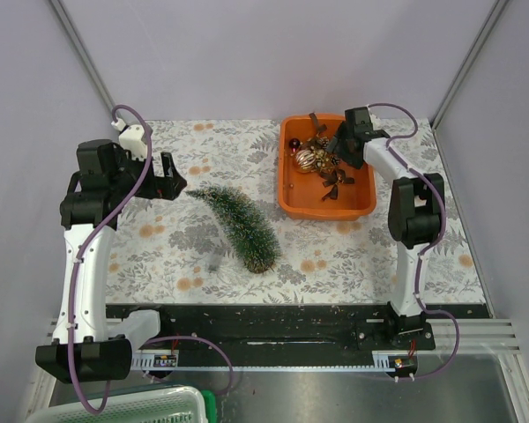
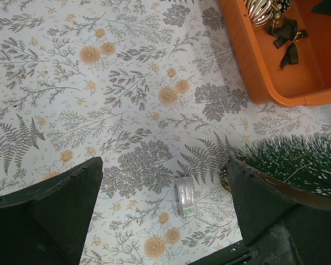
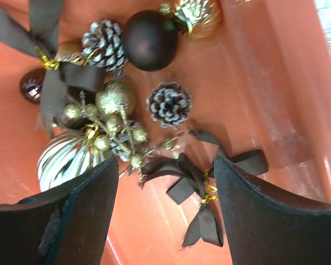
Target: Decorate the small christmas tree
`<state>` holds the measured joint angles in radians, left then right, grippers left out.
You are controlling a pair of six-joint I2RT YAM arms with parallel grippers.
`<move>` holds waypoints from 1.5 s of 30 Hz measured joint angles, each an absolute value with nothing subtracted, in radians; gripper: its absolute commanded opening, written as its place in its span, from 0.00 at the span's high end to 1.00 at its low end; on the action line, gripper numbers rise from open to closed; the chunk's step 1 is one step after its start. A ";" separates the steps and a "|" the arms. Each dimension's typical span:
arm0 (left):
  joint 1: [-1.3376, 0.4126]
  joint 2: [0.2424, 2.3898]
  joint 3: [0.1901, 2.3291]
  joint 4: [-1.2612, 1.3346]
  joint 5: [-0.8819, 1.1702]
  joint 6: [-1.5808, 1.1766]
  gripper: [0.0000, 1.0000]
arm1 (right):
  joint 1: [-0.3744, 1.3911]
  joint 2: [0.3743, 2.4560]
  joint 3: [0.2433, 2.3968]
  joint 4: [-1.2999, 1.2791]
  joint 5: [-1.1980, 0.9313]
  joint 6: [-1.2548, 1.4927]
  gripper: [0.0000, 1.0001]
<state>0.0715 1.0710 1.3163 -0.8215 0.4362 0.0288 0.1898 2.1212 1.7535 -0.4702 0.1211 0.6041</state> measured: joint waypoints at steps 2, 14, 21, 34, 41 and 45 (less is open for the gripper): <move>0.072 1.071 1.316 -0.822 0.436 0.029 0.01 | 0.190 2.124 1.750 -0.472 0.150 0.608 0.22; 0.072 1.067 1.315 -0.821 0.433 0.029 0.01 | 0.126 2.128 1.615 -0.459 0.224 0.532 0.17; 0.072 1.046 1.295 -0.823 0.433 0.033 0.01 | 0.013 2.127 1.640 -0.460 0.179 0.463 0.20; 0.072 1.016 1.265 -0.823 0.431 0.037 0.01 | 0.025 2.127 1.650 -0.416 0.115 0.454 0.28; 0.072 1.014 1.242 -0.825 0.430 0.044 0.01 | 0.024 2.129 1.715 -0.416 0.174 0.450 0.32; 0.072 1.014 1.241 -0.825 0.430 0.047 0.01 | 0.024 2.154 1.774 -0.417 0.210 0.445 0.32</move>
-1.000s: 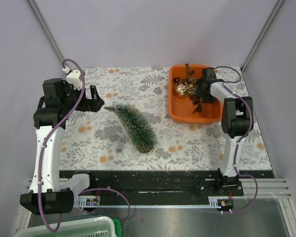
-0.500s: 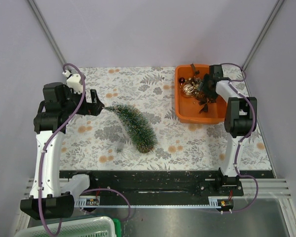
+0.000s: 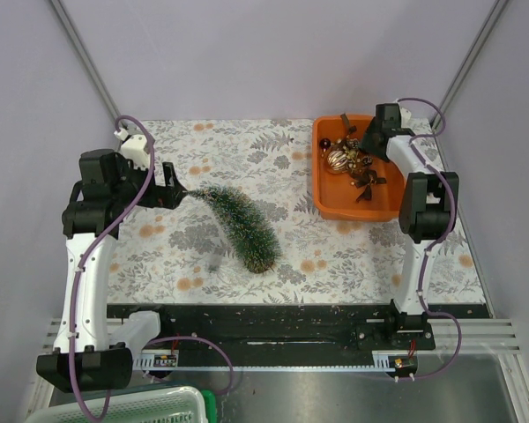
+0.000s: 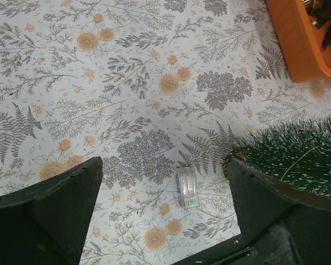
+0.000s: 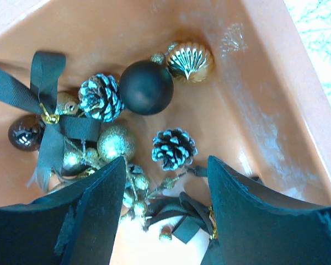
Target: Decorate the small christmas tree
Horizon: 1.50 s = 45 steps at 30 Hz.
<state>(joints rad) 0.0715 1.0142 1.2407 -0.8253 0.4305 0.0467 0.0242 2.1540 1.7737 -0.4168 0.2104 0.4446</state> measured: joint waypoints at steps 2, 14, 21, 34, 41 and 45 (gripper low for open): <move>0.072 1.014 1.241 -0.825 0.430 0.047 0.01 | 0.024 2.175 1.799 -0.417 0.224 0.443 0.32; 0.072 1.014 1.241 -0.825 0.430 0.052 0.01 | 0.024 2.264 1.823 -0.464 0.228 0.442 0.33; 0.072 1.014 1.241 -0.825 0.430 0.051 0.01 | 0.024 2.266 1.823 -0.463 0.228 0.442 0.42; 0.072 1.014 1.230 -0.823 0.430 0.059 0.01 | 0.025 2.290 1.854 -0.463 0.220 0.451 0.71; 0.072 1.014 1.227 -0.825 0.431 0.060 0.01 | 0.036 2.240 1.789 -0.456 0.218 0.454 0.75; 0.072 1.009 1.227 -0.825 0.431 0.055 0.01 | 0.049 2.160 1.739 -0.466 0.218 0.453 0.75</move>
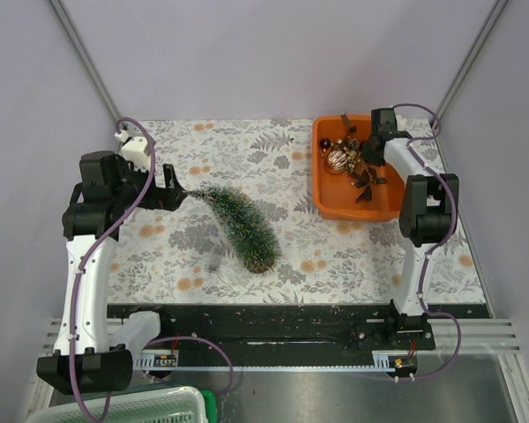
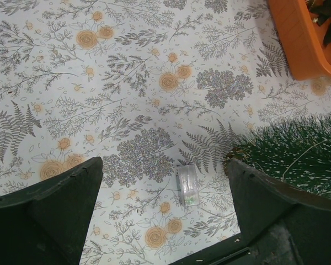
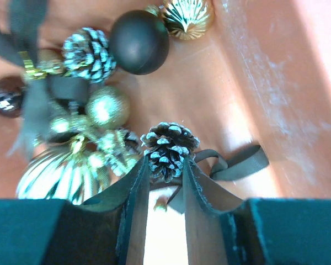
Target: Decorate the small christmas tree
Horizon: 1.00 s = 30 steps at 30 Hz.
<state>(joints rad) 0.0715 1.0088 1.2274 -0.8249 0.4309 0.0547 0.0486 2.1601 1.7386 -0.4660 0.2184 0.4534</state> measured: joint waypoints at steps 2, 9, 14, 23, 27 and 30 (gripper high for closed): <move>0.072 1.000 1.227 -0.827 0.431 0.051 0.01 | 0.054 2.106 1.718 -0.470 0.218 0.453 0.75; 0.072 0.963 1.228 -0.841 0.437 0.044 0.01 | 0.097 1.815 1.623 -0.469 0.184 0.453 0.71; 0.072 0.927 1.228 -0.851 0.443 0.043 0.01 | 0.142 1.612 1.502 -0.455 0.083 0.470 0.69; 0.072 0.865 1.229 -0.884 0.461 0.046 0.01 | 0.161 1.419 1.263 -0.459 -0.012 0.496 0.68; 0.072 0.845 1.229 -0.889 0.469 0.047 0.01 | 0.161 1.427 1.182 -0.448 -0.012 0.496 0.67; 0.072 0.840 1.229 -0.890 0.475 0.047 0.01 | 0.161 1.473 1.128 -0.425 -0.008 0.494 0.68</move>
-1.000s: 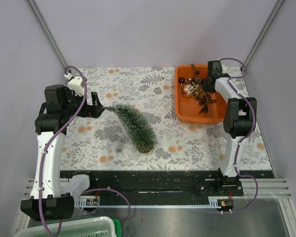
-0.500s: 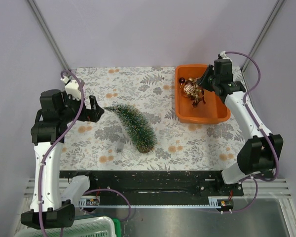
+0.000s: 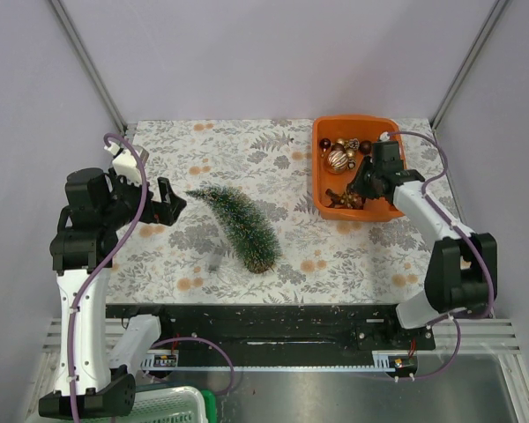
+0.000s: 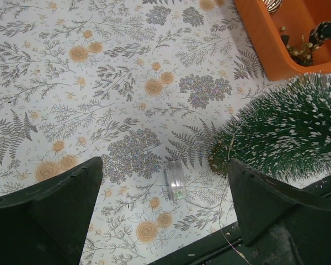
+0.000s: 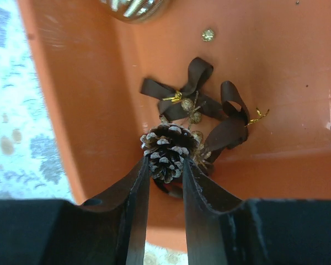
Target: Decorate the small christmas tree
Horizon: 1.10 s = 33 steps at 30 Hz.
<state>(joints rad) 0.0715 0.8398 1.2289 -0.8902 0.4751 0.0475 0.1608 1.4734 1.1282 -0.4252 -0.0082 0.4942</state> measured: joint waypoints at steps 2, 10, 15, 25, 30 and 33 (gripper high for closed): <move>0.072 0.839 1.229 -0.890 0.476 0.047 0.01 | 0.161 1.539 1.130 -0.422 -0.003 0.485 0.68; 0.072 0.840 1.229 -0.890 0.477 0.047 0.01 | 0.161 1.685 1.177 -0.413 0.078 0.474 0.64; 0.072 0.839 1.229 -0.890 0.476 0.048 0.01 | 0.161 1.745 1.256 -0.390 0.132 0.469 0.66; 0.072 0.842 1.216 -0.891 0.477 0.052 0.01 | 0.161 1.452 1.180 -0.235 0.018 0.471 0.68; 0.072 0.847 1.215 -0.889 0.498 0.052 0.01 | 0.161 1.296 1.204 -0.192 -0.152 0.488 0.69; 0.072 0.845 1.209 -0.883 0.513 0.051 0.01 | 0.165 1.228 1.205 -0.184 -0.276 0.508 0.70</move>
